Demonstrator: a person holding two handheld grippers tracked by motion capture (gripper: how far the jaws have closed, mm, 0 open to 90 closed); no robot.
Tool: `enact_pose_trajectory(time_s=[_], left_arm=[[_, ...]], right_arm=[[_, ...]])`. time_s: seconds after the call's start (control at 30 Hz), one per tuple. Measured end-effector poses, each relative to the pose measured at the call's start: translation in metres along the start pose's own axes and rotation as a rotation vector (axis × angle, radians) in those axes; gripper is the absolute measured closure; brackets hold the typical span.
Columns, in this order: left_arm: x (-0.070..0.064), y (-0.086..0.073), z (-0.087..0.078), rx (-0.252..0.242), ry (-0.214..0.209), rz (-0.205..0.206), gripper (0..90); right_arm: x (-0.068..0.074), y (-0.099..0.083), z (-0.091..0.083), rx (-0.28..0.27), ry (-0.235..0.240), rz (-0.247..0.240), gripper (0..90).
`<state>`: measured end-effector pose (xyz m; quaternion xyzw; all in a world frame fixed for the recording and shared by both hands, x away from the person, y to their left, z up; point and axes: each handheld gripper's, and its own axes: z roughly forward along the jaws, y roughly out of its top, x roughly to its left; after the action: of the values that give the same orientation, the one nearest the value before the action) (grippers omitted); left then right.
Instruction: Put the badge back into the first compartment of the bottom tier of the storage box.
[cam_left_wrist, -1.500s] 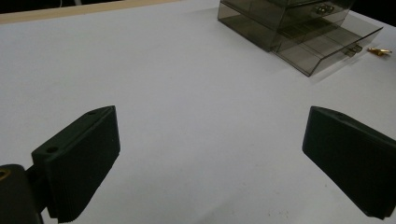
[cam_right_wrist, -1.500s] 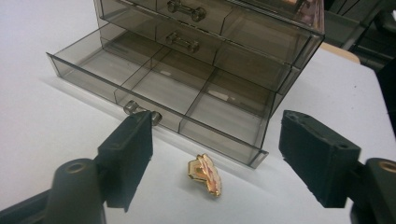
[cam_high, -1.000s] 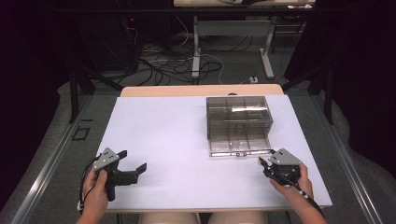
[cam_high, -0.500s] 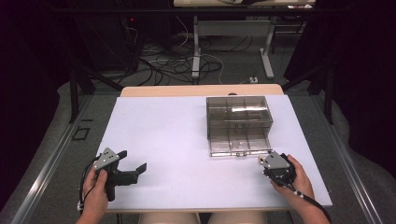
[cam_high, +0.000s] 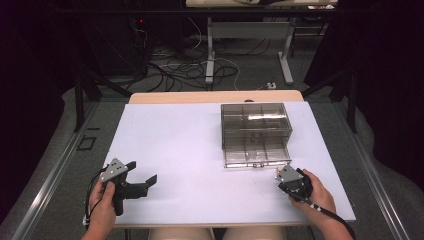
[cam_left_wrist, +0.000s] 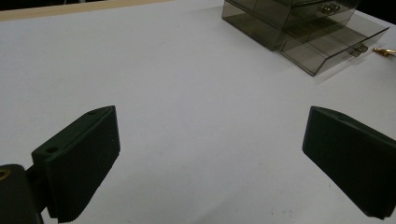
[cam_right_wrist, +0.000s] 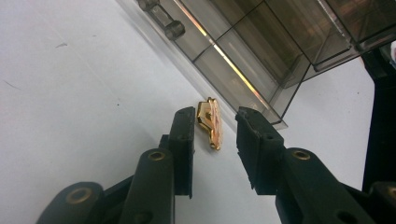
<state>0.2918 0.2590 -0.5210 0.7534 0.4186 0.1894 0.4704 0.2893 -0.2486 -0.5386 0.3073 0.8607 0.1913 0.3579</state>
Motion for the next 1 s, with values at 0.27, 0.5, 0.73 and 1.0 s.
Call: enact_pose_trajectory(time_s=[0.27, 0.5, 0.73, 1.0], left_arm=[[-0.001, -0.001, 0.000, 0.002, 0.001, -0.006, 4.1], [0.000, -0.001, -0.003, 0.008, 0.006, 0.001, 4.0], [0.001, -0.003, -0.004, 0.002, 0.013, -0.001, 4.1], [0.002, -0.004, -0.007, 0.004, 0.015, -0.011, 4.1]], right_arm=[[0.003, 0.001, 0.005, 0.027, 0.006, -0.010, 67.3], [0.005, 0.002, 0.010, 0.053, -0.002, -0.034, 68.3], [0.007, 0.003, 0.014, 0.066, -0.006, -0.039, 68.3], [0.006, 0.006, 0.018, 0.071, -0.004, -0.038, 69.9]])
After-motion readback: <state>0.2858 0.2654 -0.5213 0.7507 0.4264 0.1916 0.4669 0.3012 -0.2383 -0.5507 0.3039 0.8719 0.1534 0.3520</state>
